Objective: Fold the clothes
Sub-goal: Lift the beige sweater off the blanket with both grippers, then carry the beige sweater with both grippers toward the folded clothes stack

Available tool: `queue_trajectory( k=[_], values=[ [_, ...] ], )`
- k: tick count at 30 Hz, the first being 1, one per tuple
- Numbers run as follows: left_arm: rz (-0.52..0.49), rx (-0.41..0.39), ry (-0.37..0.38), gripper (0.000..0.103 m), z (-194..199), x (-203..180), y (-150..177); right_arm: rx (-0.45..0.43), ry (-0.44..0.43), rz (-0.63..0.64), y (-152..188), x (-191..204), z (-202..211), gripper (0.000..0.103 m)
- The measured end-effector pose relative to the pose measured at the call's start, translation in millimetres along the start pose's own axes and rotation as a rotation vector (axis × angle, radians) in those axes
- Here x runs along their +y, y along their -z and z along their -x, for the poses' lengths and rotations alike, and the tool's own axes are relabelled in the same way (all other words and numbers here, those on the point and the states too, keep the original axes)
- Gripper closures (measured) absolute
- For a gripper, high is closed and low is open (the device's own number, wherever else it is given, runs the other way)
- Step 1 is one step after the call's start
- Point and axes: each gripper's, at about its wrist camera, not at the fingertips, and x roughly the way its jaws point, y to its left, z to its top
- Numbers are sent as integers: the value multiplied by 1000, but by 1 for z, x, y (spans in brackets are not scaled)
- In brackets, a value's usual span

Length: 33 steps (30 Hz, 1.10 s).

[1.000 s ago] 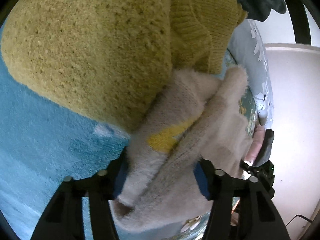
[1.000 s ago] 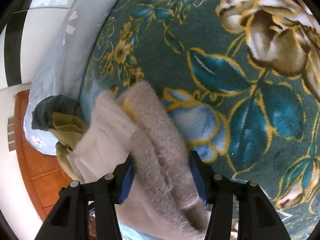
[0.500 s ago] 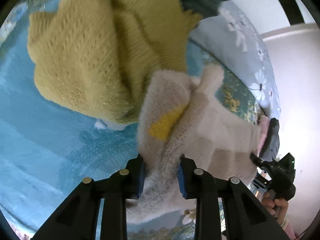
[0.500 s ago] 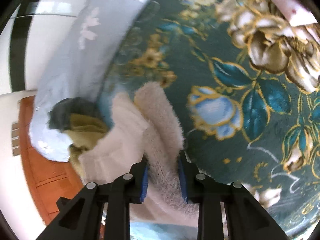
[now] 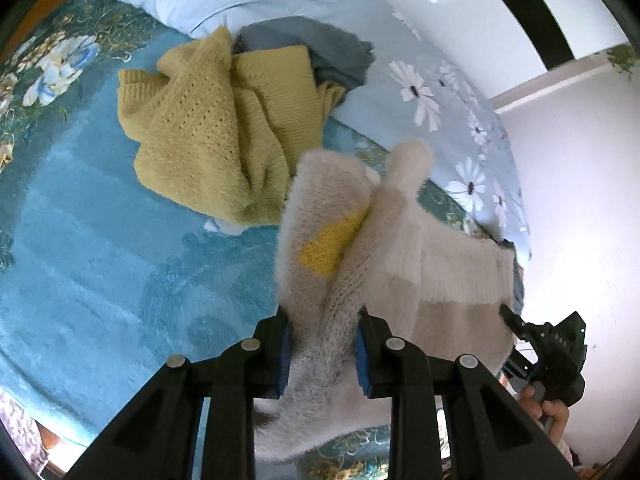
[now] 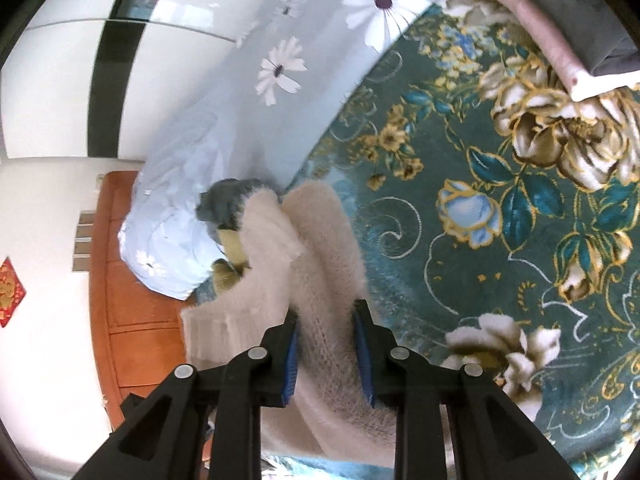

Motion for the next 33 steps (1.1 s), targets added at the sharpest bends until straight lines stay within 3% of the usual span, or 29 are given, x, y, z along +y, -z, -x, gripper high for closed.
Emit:
queue_trajectory(
  k=[7,12,17,20,23,29,33],
  values=[
    [-85,-58,82,77,52,-10,12,-87,-29,20,31,24,46,85],
    [-76,-44,100,77,58,16,22,-52,71,54,53,29,42,87],
    [-19,37,58,77,18,73,34,33,176,71,72,14,-1,89],
    [78,114,-40,78,-30,125,40,110,258,89,82,-5,-44,89],
    [169,144,-68,78,-54,164,46,149,304,115,86,-21,-71,90],
    [267,130,-56,78,-69,199,55,155,309,161,72,-35,-92,93],
    [291,146,-62,76,-79,205,55,111,292,100,67,-48,-95,90]
  ],
)
